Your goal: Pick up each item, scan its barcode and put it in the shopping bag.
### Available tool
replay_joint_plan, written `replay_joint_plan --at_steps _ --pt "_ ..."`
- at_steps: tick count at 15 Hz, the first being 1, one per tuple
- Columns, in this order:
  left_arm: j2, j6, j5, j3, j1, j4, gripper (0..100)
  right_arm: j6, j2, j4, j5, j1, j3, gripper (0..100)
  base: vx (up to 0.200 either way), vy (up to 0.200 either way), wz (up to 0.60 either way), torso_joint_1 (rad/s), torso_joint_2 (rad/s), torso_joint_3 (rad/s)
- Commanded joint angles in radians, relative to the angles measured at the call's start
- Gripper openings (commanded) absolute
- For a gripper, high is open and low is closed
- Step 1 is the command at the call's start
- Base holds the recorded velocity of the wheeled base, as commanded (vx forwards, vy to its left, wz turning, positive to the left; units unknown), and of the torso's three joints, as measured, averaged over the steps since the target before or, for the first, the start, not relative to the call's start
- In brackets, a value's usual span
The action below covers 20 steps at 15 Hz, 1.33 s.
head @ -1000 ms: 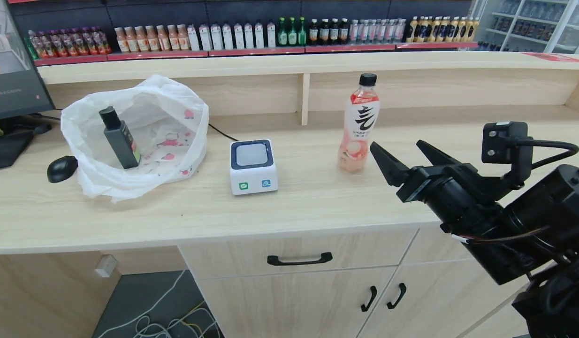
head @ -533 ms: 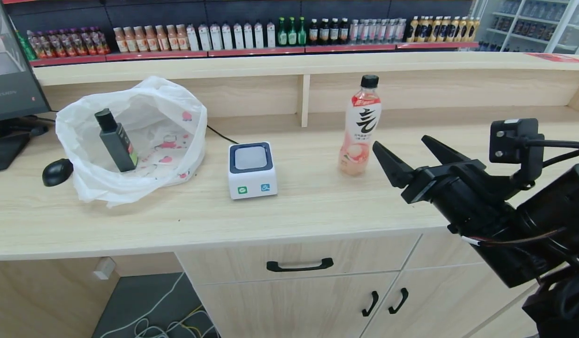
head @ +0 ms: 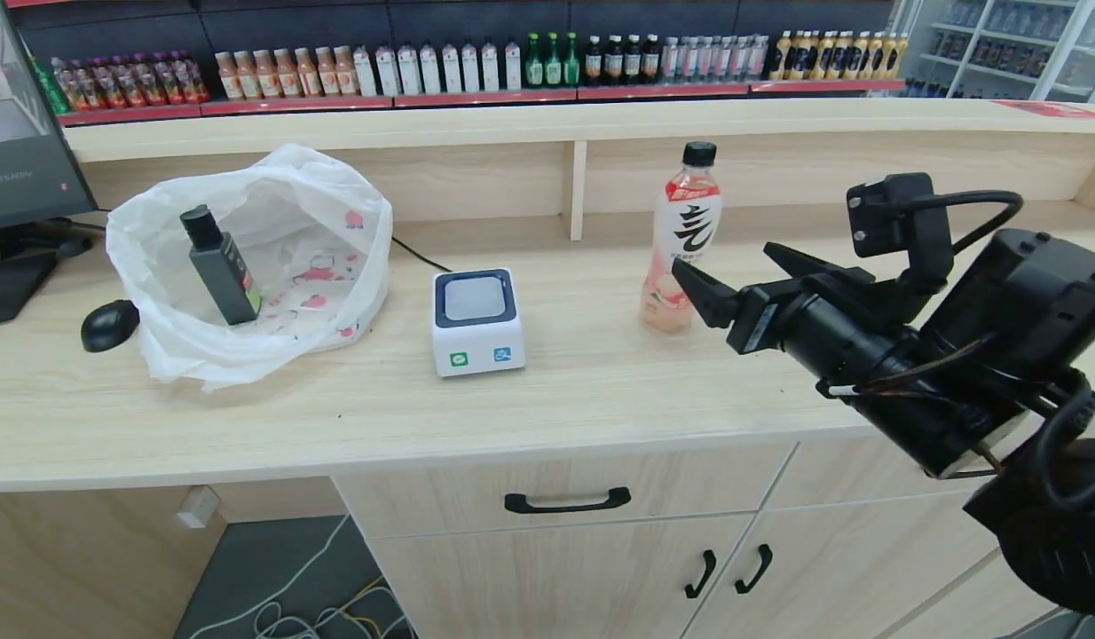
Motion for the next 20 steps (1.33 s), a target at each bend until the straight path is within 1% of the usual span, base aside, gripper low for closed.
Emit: replay_joint_plan --at_steps 1,2,4,10,14,18,20 --pt "0.000 0.000 0.000 0.000 0.000 0.000 100 -0.003 0.004 0.033 -0.001 0.003 -0.034 100 0.000 0.000 0.00 0.000 0.00 0.000" --pt "0.000 0.000 0.000 0.000 0.000 0.000 100 -0.015 0.009 0.070 -0.001 0.011 -0.061 100 0.000 0.000 0.00 0.000 0.00 0.000" --pt "0.000 0.000 0.000 0.000 0.000 0.000 100 -0.021 0.044 0.099 -0.002 0.017 -0.089 100 0.000 0.000 0.00 0.000 0.00 0.000" --pt "0.000 0.000 0.000 0.000 0.000 0.000 100 -0.017 0.213 0.101 0.013 -0.009 -0.242 100 0.000 0.000 0.00 0.000 0.00 0.000" --pt "0.000 0.000 0.000 0.000 0.000 0.000 100 -0.020 0.248 0.113 0.004 -0.058 -0.272 100 0.000 0.000 0.00 0.000 0.00 0.000" --pt "0.000 0.000 0.000 0.000 0.000 0.000 100 -0.018 0.260 0.115 0.002 -0.085 -0.279 100 0.000 0.000 0.00 0.000 0.00 0.000" --pt "0.000 0.000 0.000 0.000 0.000 0.000 100 -0.017 0.297 0.113 -0.004 -0.086 -0.331 100 0.000 0.000 0.00 0.000 0.00 0.000"
